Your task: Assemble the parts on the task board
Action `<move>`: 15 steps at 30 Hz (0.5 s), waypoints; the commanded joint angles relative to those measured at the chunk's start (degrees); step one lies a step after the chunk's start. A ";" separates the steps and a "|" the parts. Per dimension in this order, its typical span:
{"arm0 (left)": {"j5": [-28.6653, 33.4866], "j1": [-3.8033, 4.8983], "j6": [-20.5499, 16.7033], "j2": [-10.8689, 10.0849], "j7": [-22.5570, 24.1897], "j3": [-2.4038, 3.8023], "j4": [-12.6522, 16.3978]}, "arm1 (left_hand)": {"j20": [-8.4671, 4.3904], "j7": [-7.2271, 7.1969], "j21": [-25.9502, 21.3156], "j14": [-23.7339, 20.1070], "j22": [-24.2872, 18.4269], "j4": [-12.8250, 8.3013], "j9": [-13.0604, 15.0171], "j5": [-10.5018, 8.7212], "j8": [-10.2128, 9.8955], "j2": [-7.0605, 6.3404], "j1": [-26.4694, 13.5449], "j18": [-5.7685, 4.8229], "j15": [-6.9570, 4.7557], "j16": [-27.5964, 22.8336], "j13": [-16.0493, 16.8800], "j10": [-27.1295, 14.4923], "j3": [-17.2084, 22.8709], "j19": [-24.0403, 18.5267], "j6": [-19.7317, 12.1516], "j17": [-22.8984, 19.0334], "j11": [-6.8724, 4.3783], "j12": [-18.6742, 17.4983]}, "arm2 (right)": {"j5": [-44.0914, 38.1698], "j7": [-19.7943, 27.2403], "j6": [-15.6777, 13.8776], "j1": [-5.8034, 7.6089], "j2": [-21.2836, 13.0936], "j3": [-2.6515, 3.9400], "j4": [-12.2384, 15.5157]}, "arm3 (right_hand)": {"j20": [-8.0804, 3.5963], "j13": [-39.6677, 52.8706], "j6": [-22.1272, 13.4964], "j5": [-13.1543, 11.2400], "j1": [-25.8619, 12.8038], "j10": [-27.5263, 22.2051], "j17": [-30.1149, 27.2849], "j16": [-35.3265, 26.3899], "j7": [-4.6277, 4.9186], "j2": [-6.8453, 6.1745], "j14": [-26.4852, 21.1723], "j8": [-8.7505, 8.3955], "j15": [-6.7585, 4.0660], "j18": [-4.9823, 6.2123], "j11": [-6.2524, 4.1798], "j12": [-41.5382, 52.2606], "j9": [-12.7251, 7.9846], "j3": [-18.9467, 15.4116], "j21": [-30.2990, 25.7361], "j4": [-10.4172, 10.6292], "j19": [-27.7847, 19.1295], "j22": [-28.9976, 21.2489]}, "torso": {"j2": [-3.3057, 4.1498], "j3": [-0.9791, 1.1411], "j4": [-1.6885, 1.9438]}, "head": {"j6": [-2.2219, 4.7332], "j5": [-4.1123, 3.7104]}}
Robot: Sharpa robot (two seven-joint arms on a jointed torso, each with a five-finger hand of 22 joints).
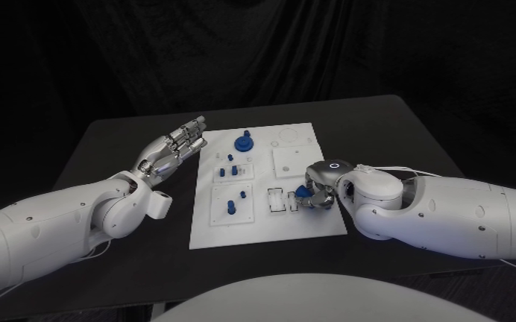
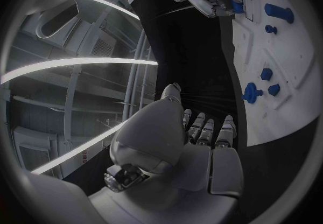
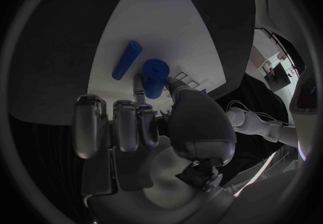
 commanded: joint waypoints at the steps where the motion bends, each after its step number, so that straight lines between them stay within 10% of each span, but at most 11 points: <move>1: 0.00 -0.15 0.69 -0.06 4.30 0.06 0.12 | 0.37 0.36 0.31 -0.02 0.08 0.12 0.05 0.22 0.31 0.06 0.55 0.58 0.24 -0.39 0.05 -0.18 0.24 0.04 -0.07 -0.07 0.41 0.20 | 2.66 2.61 -4.48 -0.56 -0.50 -0.33 0.37 | -0.27 15.09 1.37 2.07 2.01 6.07 2.86 0.44 -1.07 1.57 3.76 0.84 -0.61 -0.54 -0.77 0.15 1.20 2.99 0.57 -2.56 3.04 12.89 | 0.02 -0.02 0.00 | -0.01 0.20; 15: 0.01 -0.25 0.56 -0.18 4.22 0.06 0.14 | 0.42 0.51 0.32 -0.02 0.09 0.12 0.08 0.29 0.35 0.04 0.57 0.58 0.28 -0.39 0.06 -0.15 0.26 0.06 0.09 -0.07 0.48 0.25 | 19.75 4.99 -12.74 1.36 -3.09 -0.03 3.71 | -0.74 15.09 1.73 4.57 1.67 6.07 3.12 0.63 -1.55 1.04 3.80 2.13 -1.05 -0.59 -1.25 0.15 3.35 4.13 0.81 -3.35 3.13 12.95 | 0.04 0.04 -0.08 | -0.01 0.84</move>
